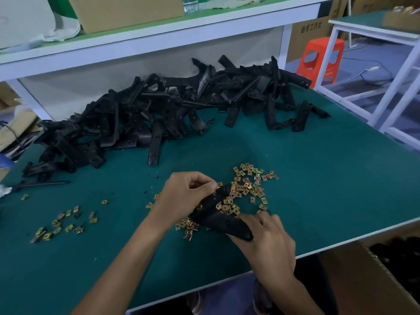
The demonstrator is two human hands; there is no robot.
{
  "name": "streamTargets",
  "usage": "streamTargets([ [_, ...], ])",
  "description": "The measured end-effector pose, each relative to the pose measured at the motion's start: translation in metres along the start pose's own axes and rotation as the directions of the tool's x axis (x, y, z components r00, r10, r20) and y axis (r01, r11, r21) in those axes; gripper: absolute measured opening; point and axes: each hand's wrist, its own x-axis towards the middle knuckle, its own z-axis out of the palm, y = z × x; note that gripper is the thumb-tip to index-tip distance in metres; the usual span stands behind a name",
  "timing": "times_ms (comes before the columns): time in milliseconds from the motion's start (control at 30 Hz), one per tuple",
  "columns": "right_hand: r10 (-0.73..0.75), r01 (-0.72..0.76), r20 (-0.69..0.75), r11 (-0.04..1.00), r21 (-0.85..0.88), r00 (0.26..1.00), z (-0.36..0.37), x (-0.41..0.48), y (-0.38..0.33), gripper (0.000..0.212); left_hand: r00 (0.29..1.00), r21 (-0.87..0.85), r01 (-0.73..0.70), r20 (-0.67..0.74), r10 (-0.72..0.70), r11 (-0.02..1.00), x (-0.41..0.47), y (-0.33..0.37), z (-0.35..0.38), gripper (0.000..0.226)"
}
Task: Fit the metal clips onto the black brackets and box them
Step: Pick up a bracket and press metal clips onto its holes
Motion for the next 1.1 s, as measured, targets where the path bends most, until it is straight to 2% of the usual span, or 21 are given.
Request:
streamTargets([
  [33, 0.005, -0.005, 0.003, 1.0, 0.001, 1.0, 0.0, 0.0, 0.0, 0.037, 1.0, 0.041, -0.018, -0.001, 0.018, 0.999, -0.004, 0.0, 0.001, 0.004],
  [133, 0.011, -0.011, 0.011, 1.0, -0.012, 1.0, 0.0, 0.001, -0.002, 0.038, 0.996, 0.248, -0.081, -0.014, 0.087, 0.965, -0.016, -0.003, 0.006, 0.031],
  [200, 0.01, -0.009, 0.016, 1.0, -0.023, 1.0, 0.001, 0.001, -0.001, 0.039, 0.991, 0.314, -0.105, -0.052, 0.127, 0.944, -0.021, -0.003, 0.011, 0.037],
  [433, -0.002, 0.002, -0.005, 0.999, -0.038, 1.0, 0.005, 0.0, 0.002, 0.044, 0.968, 0.353, -0.145, -0.142, 0.207, 0.924, -0.029, -0.002, 0.024, 0.024],
  [633, 0.03, -0.03, -0.026, 0.999, -0.024, 0.999, 0.009, -0.001, 0.004, 0.042, 0.975, 0.415, -0.172, -0.057, 0.215, 0.894, -0.031, -0.008, 0.017, 0.065],
  [700, 0.05, -0.051, -0.05, 0.999, -0.012, 0.997, 0.009, -0.002, 0.003, 0.041, 0.974, 0.376, -0.158, -0.093, 0.206, 0.913, -0.034, -0.013, 0.012, 0.06],
  [800, 0.074, -0.074, -0.058, 0.997, 0.007, 0.996, 0.008, -0.001, 0.001, 0.043, 0.955, 0.38, -0.16, -0.175, 0.241, 0.911, -0.04, -0.021, 0.007, 0.035],
  [867, 0.081, -0.081, -0.039, 0.997, 0.016, 0.996, 0.007, 0.0, 0.0, 0.045, 0.944, 0.387, -0.159, -0.21, 0.255, 0.908, -0.041, -0.023, 0.007, 0.027],
  [1100, 0.063, -0.06, -0.055, 0.997, 0.054, 0.996, 0.008, -0.002, 0.003, 0.045, 0.933, 0.356, -0.194, -0.221, 0.284, 0.914, -0.037, -0.017, 0.012, 0.025],
])
